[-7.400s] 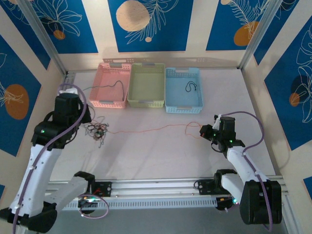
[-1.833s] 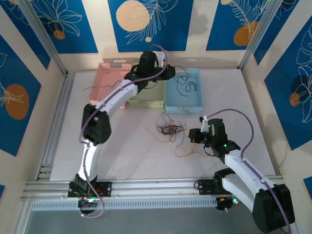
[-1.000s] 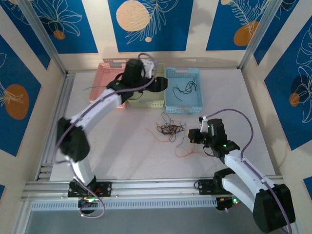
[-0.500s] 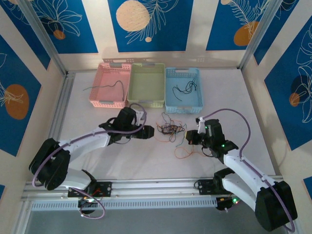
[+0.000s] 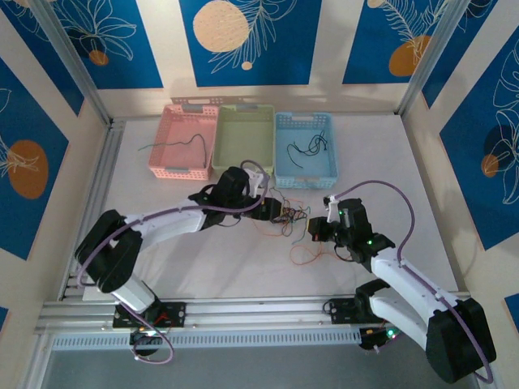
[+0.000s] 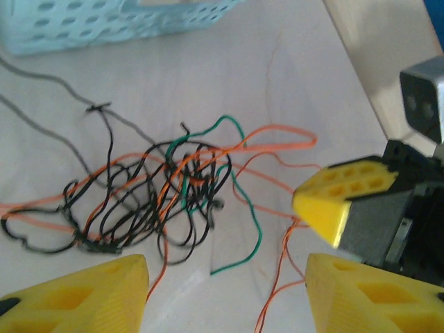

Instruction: Untangle the cables

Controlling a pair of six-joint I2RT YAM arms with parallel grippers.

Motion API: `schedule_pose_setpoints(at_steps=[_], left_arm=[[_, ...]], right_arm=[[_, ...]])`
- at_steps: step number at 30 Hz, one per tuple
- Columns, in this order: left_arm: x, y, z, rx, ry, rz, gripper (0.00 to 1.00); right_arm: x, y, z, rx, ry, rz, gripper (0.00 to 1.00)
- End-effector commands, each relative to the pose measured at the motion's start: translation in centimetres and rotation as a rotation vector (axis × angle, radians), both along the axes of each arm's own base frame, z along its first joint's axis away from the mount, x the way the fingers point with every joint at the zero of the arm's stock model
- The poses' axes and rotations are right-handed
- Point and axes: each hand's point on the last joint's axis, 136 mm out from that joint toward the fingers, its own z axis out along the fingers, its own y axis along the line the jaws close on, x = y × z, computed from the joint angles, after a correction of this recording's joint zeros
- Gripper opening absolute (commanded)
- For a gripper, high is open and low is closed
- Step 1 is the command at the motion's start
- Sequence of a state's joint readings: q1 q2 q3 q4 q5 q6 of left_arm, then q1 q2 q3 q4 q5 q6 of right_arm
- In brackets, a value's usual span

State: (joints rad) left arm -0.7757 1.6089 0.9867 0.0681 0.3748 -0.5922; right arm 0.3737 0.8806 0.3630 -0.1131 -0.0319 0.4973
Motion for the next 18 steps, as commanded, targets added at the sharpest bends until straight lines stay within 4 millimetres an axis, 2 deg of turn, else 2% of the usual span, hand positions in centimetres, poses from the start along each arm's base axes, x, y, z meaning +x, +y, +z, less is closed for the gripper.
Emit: schedule_pose_setpoints(at_steps=[1, 6, 12, 15, 18], left_arm=[[-0.4, -2.1, 0.2, 0.000, -0.015, -0.076, 0.61], [0.1, -3.0, -2.1, 0.124, -0.035, -0.104, 0.59], [1.0, -3.3, -3.6, 0.176, -0.044, -0.090, 0.56], [0.7, -3.9, -3.9, 0.161, -0.038, -0.099, 0.51], [0.6, -4.1, -4.2, 0.164, -0.037, -0.104, 0.40]], right_arm=[[0.4, 0.2, 0.7, -0.008, -0.040, 0.010, 0.00], [0.5, 0.2, 0.6, -0.010, -0.042, 0.011, 0.00], [0.4, 0.3, 0.7, -0.010, -0.042, 0.014, 0.00], [0.4, 0.2, 0.6, -0.010, -0.041, 0.011, 0.00], [0.4, 0.3, 0.7, -0.011, -0.044, 0.014, 0.00]])
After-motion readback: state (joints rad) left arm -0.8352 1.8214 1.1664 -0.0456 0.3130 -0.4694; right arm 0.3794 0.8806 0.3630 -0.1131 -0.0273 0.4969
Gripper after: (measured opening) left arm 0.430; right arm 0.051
